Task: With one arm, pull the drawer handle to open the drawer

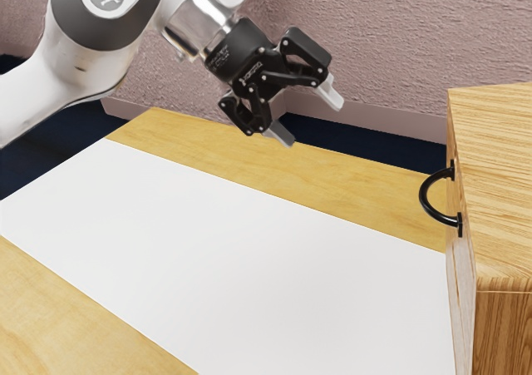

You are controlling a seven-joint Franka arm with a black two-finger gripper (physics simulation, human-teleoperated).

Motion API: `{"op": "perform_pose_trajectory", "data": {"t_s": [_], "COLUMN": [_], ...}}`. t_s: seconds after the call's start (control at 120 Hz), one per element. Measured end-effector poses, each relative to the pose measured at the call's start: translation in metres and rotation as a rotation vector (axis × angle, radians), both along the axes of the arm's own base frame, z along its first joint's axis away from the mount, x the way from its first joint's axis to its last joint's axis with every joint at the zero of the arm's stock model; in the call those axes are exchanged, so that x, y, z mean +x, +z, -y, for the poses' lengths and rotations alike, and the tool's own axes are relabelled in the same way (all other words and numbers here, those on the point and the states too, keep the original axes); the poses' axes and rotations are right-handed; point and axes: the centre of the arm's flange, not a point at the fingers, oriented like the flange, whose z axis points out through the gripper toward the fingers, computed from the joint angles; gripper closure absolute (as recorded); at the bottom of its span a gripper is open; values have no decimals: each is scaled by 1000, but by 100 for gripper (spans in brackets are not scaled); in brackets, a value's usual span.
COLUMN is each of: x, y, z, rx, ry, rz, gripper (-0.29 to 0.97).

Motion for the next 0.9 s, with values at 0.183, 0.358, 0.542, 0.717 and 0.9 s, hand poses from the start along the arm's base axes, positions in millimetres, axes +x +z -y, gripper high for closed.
{"op": "perform_pose_trajectory", "data": {"t_s": [0.183, 0.358, 0.542, 0.717, 0.9], "x": [16, 11, 14, 17, 14], "y": [-28, -56, -76, -71, -67], "z": [17, 78, 89, 84, 97], "rx": [-116, -147, -134, -137, -144], "ry": [37, -3, 54, 107, 119], "rz": [-62, -134, -142, -113, -107], "gripper": [2, 6, 10, 23, 35]}}
